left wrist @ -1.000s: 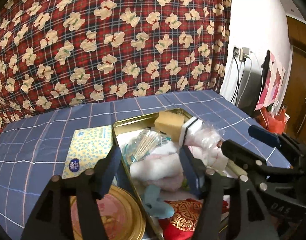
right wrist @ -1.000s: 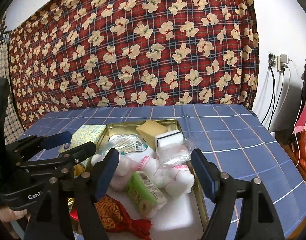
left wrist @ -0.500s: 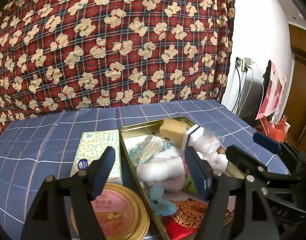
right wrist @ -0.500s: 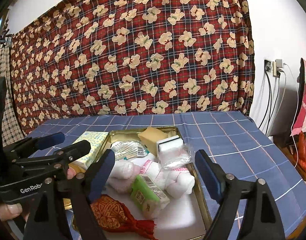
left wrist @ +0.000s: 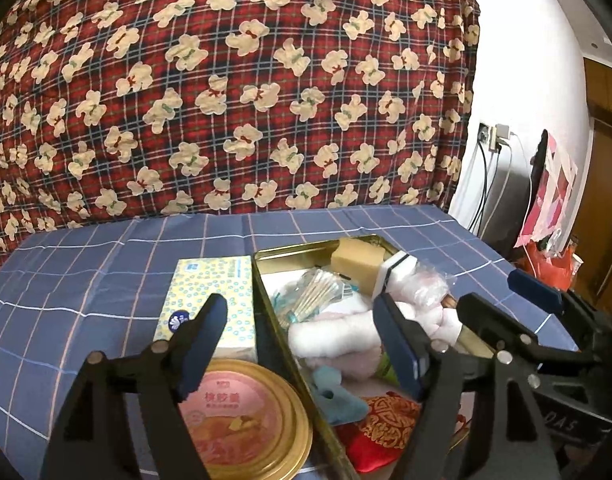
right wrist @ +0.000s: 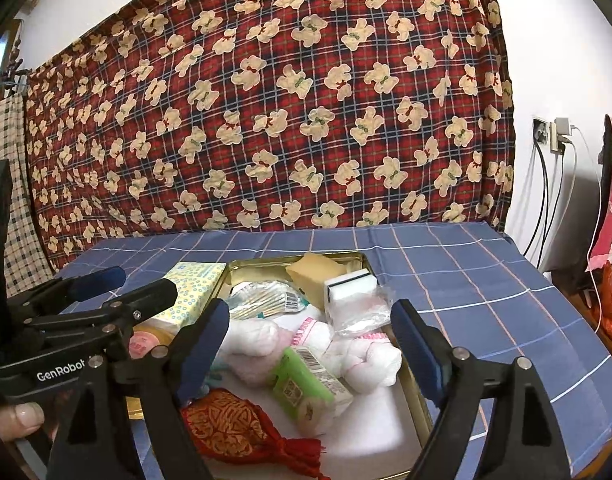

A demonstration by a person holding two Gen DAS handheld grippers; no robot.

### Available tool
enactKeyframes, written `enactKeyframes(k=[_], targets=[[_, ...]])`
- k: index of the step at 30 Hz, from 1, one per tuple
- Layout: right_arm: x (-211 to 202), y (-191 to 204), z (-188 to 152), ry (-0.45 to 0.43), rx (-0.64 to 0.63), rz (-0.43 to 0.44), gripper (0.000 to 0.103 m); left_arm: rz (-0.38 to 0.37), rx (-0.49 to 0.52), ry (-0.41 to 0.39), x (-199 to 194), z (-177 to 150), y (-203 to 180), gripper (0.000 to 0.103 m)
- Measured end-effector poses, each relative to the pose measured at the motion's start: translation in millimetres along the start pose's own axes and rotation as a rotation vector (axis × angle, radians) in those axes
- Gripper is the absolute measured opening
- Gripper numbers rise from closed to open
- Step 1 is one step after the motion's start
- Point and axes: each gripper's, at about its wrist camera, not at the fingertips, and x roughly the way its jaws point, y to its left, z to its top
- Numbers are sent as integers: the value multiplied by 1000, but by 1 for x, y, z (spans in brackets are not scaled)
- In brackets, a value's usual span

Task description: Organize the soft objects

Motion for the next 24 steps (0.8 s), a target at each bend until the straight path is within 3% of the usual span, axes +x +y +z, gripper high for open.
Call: enactKeyframes(k=[24], targets=[[-5,2,1,-21,4,5,85,1,-2,-1,-1,-1,1,79]])
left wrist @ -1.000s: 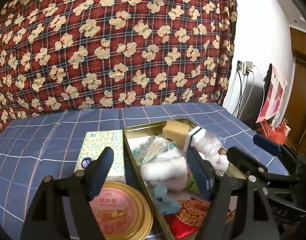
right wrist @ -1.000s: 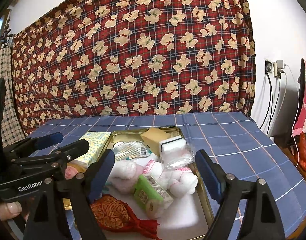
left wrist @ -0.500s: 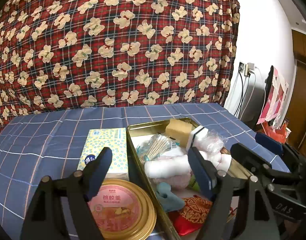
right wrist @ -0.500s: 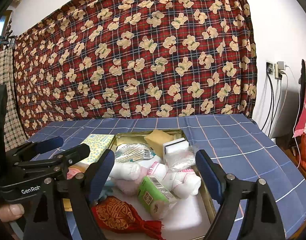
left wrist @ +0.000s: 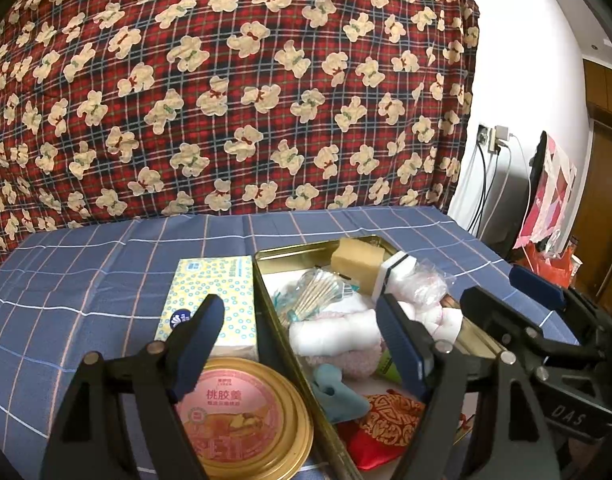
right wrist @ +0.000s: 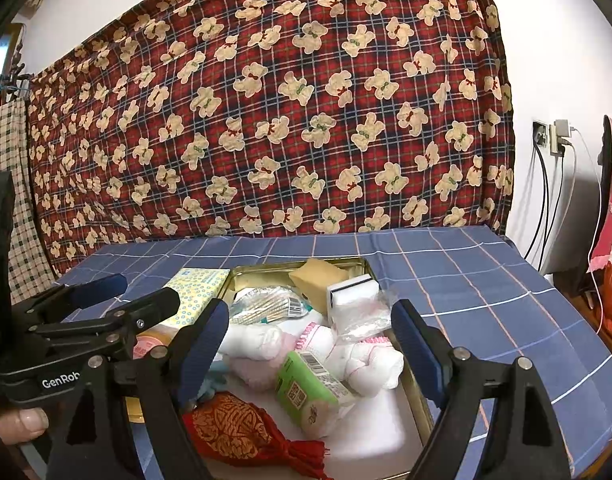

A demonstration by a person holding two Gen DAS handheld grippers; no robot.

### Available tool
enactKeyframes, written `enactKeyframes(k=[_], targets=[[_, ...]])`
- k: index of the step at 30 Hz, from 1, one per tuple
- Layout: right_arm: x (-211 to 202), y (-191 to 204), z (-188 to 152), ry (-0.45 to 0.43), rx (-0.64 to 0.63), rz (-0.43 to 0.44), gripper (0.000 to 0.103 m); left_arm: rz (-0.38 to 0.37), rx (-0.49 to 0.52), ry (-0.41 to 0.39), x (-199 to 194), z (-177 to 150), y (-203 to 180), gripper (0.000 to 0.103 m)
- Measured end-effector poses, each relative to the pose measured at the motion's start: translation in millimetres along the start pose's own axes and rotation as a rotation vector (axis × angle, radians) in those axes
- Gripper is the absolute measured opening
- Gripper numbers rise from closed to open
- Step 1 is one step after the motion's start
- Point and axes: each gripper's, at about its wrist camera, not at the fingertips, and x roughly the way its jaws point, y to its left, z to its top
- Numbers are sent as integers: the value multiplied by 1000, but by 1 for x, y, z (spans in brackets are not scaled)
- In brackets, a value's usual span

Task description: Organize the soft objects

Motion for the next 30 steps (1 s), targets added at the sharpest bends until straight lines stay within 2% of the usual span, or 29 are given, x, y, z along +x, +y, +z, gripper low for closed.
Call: enactKeyframes(k=[15,19,23,26,30], targets=[[0,-1,-1,-3,-3,2,86,4,1,13,0,0,0,79],[0,0,-1,-3,-2,3,86,8,3,14,0,0,0,86],[0,1,-2,-2,-4,2,86,22,4,13,1,1,0,88],[0,1,-2,-2,-3,3,86,35,7,7,0,1,1,95],[0,1,-2,-3,-3,4,86,46,30,-13,-2,1,0,96]])
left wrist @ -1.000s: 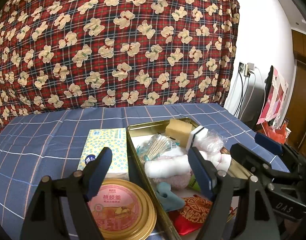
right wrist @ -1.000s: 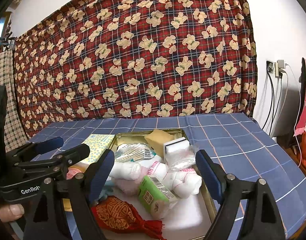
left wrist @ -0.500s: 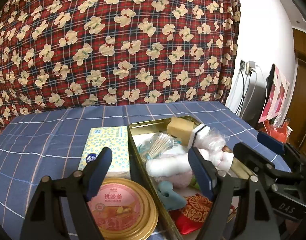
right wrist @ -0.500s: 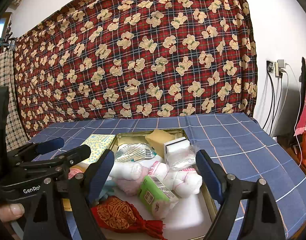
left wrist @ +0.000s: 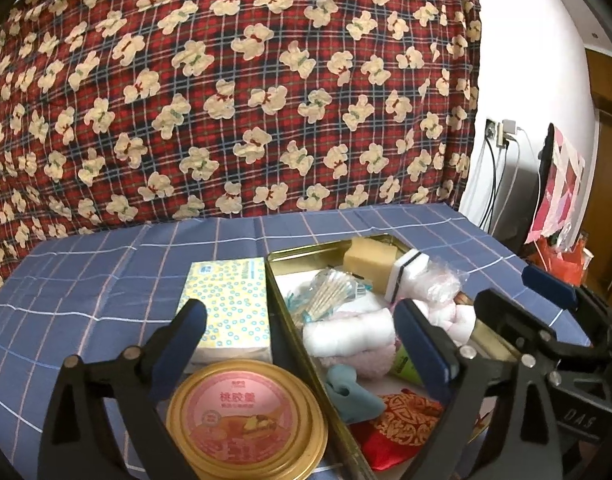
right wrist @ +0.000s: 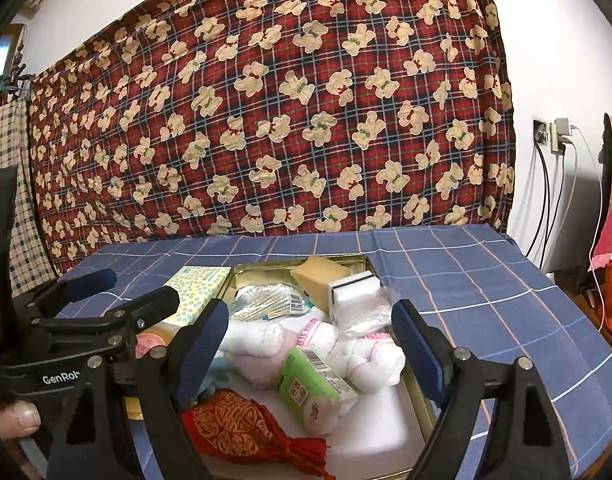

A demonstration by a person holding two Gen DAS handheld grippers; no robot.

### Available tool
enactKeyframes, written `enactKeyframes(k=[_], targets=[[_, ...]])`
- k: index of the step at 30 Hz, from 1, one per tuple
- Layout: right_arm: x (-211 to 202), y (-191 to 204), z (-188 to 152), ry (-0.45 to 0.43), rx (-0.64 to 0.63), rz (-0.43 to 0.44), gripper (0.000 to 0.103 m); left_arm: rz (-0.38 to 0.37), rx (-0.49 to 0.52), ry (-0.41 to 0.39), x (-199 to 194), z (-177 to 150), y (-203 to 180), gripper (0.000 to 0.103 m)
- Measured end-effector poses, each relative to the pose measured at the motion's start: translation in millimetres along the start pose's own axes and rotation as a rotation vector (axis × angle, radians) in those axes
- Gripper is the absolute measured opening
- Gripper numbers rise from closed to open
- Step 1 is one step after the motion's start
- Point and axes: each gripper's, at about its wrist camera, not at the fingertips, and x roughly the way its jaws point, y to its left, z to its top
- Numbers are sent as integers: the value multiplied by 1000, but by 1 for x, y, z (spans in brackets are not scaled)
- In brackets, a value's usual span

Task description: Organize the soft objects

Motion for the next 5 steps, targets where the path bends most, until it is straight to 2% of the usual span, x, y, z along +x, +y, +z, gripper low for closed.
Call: enactKeyframes(k=[5], targets=[[-2,0,-1,-7,5,0,86,-1,9,-8,-1,0,0,96]])
